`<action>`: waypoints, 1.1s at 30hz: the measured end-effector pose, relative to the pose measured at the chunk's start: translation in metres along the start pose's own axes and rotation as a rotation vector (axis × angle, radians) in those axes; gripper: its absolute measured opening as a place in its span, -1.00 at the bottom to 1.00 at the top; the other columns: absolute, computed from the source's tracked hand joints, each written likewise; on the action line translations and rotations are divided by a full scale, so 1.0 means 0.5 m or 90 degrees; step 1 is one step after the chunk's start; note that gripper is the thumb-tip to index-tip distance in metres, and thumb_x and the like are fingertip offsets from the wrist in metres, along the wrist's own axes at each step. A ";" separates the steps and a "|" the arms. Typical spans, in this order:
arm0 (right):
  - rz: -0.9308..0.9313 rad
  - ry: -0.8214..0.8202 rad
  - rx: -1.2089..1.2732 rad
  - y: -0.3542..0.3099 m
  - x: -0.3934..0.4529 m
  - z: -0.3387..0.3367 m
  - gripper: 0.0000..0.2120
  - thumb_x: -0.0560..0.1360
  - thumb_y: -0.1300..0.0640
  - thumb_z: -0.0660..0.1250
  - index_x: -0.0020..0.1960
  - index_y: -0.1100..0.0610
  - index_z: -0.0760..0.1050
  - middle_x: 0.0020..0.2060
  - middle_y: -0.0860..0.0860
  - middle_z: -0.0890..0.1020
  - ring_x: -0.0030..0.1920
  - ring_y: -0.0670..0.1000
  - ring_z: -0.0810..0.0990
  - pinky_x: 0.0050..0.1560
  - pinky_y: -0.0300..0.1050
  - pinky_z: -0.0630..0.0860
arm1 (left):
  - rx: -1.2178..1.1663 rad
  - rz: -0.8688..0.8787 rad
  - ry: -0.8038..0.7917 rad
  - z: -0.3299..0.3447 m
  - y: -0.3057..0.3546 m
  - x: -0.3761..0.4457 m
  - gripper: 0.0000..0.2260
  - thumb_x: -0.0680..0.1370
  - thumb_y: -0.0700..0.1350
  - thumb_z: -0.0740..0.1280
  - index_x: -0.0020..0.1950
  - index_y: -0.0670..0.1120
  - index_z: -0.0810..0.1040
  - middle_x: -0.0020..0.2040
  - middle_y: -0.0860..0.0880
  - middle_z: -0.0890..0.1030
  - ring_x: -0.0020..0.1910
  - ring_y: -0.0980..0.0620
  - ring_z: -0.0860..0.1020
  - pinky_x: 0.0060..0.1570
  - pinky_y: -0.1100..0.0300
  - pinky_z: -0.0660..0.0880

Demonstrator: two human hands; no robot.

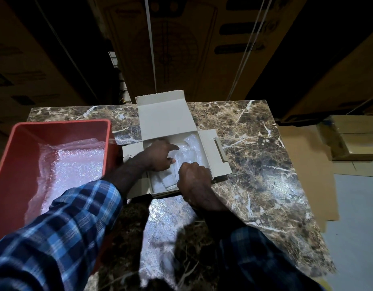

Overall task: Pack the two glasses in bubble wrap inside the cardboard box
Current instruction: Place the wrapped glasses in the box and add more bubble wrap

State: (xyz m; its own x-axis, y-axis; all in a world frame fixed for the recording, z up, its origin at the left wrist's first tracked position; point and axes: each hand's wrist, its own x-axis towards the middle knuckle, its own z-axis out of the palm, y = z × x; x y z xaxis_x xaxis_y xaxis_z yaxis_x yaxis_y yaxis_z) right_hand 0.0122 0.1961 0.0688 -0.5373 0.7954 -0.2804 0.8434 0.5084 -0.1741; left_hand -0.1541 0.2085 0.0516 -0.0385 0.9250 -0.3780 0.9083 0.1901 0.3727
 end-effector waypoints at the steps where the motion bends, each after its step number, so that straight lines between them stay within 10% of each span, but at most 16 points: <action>1: 0.005 -0.009 0.003 -0.003 0.004 0.000 -0.81 0.59 0.15 0.22 0.16 0.14 0.50 0.06 0.12 0.61 0.08 0.18 0.60 0.06 0.00 0.45 | -0.002 -0.009 -0.007 0.001 0.001 0.000 -0.50 0.58 -0.01 0.40 0.50 -0.05 0.42 0.42 -0.16 0.49 0.38 -0.14 0.44 0.34 0.06 0.39; 14: 0.013 0.127 0.089 0.014 -0.005 0.035 -0.28 0.44 0.19 0.40 0.51 0.07 0.15 0.44 0.17 0.30 0.20 0.18 0.48 0.04 0.02 0.53 | 0.009 0.008 -0.047 -0.009 -0.003 0.004 -0.61 0.63 -0.02 0.32 0.42 -0.15 0.50 0.39 -0.13 0.53 0.35 -0.10 0.49 0.31 0.11 0.39; 33: 0.012 0.237 0.357 0.044 -0.090 -0.051 -0.65 0.57 0.13 0.35 0.35 0.07 0.47 0.11 0.15 0.60 0.12 0.11 0.56 -0.01 -0.19 0.36 | -0.068 0.029 0.335 0.045 0.051 -0.178 -0.62 0.60 -0.14 0.37 0.41 -0.19 0.48 0.44 -0.21 0.45 0.43 -0.22 0.38 0.38 -0.04 0.34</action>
State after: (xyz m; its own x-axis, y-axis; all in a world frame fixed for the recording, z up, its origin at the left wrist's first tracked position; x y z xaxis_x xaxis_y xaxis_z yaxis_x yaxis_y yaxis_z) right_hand 0.0548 0.1802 0.1018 -0.4024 0.9146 0.0387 0.6730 0.3242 -0.6648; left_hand -0.1181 0.1235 0.0758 -0.2290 0.9676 0.1064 0.8675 0.1532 0.4733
